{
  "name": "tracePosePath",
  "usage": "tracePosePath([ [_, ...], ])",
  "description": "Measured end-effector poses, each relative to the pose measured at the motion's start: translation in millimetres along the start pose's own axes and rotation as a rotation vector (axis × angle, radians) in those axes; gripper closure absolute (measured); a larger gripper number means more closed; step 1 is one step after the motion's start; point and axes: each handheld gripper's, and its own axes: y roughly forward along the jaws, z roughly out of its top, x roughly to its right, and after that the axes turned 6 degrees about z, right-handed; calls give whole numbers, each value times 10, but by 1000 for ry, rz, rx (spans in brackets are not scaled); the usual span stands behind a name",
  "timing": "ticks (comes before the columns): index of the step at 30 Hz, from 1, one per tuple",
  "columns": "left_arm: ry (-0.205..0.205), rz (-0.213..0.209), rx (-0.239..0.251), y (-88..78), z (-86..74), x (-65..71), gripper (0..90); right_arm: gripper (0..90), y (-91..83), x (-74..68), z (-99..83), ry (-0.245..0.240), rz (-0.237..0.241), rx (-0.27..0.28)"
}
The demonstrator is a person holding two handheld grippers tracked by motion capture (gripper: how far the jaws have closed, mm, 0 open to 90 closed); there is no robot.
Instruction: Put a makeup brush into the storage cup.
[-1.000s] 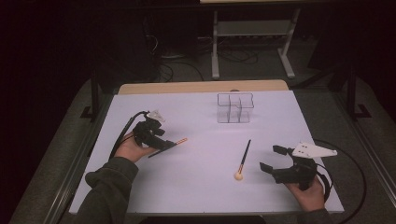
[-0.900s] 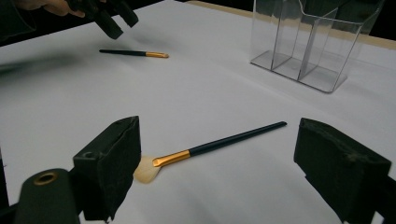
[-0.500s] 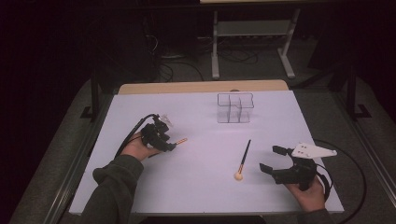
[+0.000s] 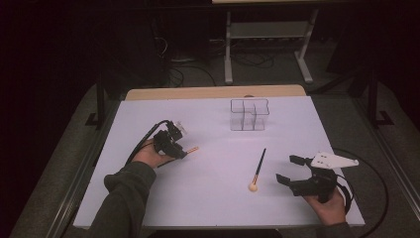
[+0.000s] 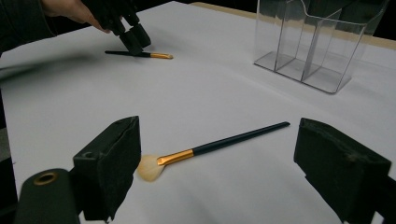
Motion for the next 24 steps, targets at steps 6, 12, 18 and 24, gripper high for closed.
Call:
tracePosePath([
  [6, 18, -5, -23, 34, 0, -6, 687, 141, 7, -4, 2, 4, 3, 0],
  [12, 28, -10, -37, 55, 1, -26, 713, 141, -3, 2, 0, 8, 2, 2],
  [18, 19, -17, -30, 72, 4, -13, 730, 141, -2, 5, -2, 7, 3, 1],
  [24, 24, -8, -30, 75, 5, -17, 759, 141, -3, 1, -1, 7, 4, 1],
])
